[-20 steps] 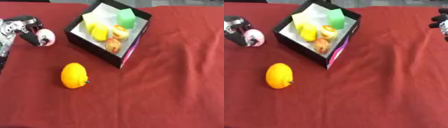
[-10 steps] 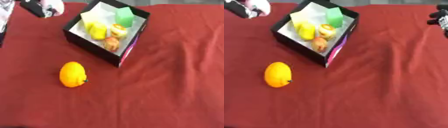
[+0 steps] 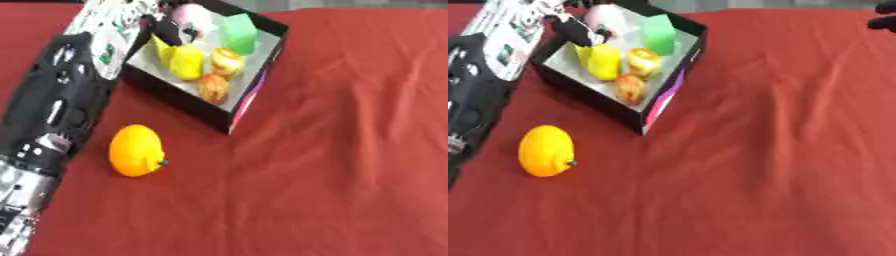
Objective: Pick up objects on the table and place them in the box.
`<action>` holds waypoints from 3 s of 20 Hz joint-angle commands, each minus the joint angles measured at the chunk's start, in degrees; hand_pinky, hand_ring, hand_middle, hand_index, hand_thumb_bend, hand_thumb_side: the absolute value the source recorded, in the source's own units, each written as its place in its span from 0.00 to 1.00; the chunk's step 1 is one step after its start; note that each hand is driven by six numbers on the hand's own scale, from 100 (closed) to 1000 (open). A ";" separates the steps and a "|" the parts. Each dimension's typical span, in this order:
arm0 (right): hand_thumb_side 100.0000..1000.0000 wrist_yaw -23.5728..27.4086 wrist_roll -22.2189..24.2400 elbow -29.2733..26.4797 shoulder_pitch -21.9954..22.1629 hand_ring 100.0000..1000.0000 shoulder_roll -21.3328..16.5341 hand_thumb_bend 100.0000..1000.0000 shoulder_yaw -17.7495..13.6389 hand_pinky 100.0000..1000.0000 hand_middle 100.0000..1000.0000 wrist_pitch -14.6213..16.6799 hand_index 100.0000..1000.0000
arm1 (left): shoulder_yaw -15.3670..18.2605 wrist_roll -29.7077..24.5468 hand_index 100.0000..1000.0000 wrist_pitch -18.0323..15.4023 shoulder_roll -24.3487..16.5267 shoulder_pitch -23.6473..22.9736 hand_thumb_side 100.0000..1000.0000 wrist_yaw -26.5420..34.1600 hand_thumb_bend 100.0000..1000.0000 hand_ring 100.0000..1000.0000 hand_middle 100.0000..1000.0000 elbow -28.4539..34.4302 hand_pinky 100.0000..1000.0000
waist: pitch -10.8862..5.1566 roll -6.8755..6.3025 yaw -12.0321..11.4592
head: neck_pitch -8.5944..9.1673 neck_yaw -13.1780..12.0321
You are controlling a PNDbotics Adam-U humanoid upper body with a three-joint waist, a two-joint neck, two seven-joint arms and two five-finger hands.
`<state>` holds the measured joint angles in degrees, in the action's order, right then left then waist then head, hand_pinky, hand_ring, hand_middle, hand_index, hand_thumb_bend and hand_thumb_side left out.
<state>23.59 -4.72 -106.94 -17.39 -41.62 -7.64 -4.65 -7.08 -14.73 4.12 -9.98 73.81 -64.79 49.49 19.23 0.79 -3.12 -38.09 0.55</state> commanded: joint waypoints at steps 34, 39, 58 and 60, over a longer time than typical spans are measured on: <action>0.46 -2.15 -2.03 -1.35 3.92 0.71 -3.65 0.00 -1.90 0.97 0.67 0.94 0.82 | -19.78 -26.16 0.78 22.35 -41.09 -15.42 0.42 53.29 0.51 0.65 0.64 59.56 0.68 | -1.76 -1.32 -3.98 | -1.27 4.43; 0.46 -2.46 -2.22 -1.30 4.28 0.71 -3.74 0.00 -1.94 0.97 0.67 1.04 0.82 | -22.07 -26.53 0.76 25.68 -42.05 -17.51 0.44 53.93 0.52 0.62 0.61 59.72 0.67 | -2.02 -1.34 -4.25 | -1.27 3.63; 0.46 -3.23 -2.07 -1.16 4.48 0.71 -2.98 0.00 -1.53 0.97 0.67 0.74 0.82 | -28.06 -31.84 0.80 18.07 -36.39 -19.96 0.22 42.21 0.56 0.74 0.73 47.31 0.74 | -1.97 -0.89 -4.31 | -0.99 2.79; 0.46 -3.29 -2.02 -1.15 4.49 0.71 -2.91 0.00 -1.50 0.97 0.67 0.69 0.82 | -28.30 -31.98 0.81 16.52 -35.82 -20.19 0.22 40.43 0.57 0.75 0.74 45.47 0.75 | -1.95 -0.89 -4.26 | -0.84 2.80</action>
<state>20.71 -6.77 -107.31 -12.57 -43.08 -8.73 -3.86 -35.70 -46.04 21.02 -45.20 52.96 -23.13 95.63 18.73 -0.18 -7.45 -39.22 3.58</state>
